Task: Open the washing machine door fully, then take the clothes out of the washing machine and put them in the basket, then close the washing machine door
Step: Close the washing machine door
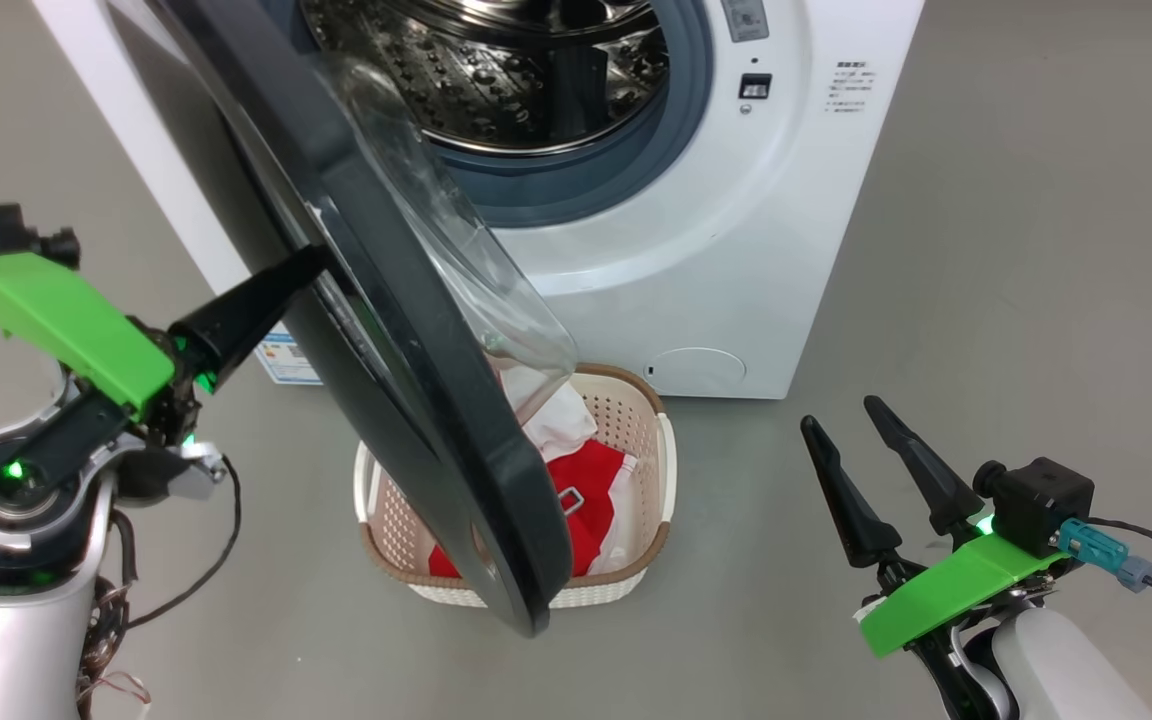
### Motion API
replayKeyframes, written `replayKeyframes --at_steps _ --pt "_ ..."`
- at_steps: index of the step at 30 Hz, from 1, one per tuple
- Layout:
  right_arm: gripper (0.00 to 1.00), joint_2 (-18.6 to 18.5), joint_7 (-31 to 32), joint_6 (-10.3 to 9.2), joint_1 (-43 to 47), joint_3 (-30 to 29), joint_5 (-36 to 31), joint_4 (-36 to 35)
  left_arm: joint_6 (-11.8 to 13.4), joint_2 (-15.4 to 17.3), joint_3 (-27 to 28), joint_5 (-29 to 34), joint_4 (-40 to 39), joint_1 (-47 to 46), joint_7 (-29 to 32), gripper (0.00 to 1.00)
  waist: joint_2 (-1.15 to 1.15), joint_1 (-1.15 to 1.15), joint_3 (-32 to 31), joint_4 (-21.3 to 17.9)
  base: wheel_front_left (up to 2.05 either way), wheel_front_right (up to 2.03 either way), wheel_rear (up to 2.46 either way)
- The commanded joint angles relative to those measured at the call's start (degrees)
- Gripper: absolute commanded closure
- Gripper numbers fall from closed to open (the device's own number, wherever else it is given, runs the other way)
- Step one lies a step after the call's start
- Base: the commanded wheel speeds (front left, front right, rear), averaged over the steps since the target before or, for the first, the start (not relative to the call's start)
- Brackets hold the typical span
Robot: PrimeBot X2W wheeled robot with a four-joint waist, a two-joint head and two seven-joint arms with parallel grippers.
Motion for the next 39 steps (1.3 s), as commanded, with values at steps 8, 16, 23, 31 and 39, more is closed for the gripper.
replayKeyframes --at_steps 8,16,23,31,39 --pt "0.0 -0.09 -0.27 0.09 -0.95 0.88 -0.15 -1.47 -1.66 2.11 2.56 1.29 -1.79 -2.31 -0.76 1.0 0.0 0.0 -0.24 1.37 0.0 0.0 0.0" --pt "0.0 -0.24 -0.27 0.09 -0.82 0.7 -0.12 -1.49 -2.54 3.17 3.32 2.74 -2.93 -0.87 -2.11 0.47 0.0 0.0 -0.27 2.01 0.0 0.0 0.0" --pt "0.0 -0.37 -0.27 0.09 -0.65 0.58 -0.17 -1.59 -5.64 4.87 4.39 6.36 -4.76 2.52 -5.83 0.0 0.0 0.0 -0.64 2.6 0.0 0.0 0.0" --pt "0.0 -0.59 -0.27 0.09 -0.39 0.62 -0.24 -1.78 -10.73 6.39 5.13 15.44 -6.13 7.64 -15.45 0.0 0.0 0.0 -0.76 3.23 0.0 0.0 0.0" --pt "0.0 -0.88 -0.27 0.09 -0.57 0.78 -0.24 -1.99 -13.23 6.62 5.07 26.24 -8.12 14.63 -26.89 0.0 0.0 0.0 -0.47 3.36 0.0 0.0 0.0"
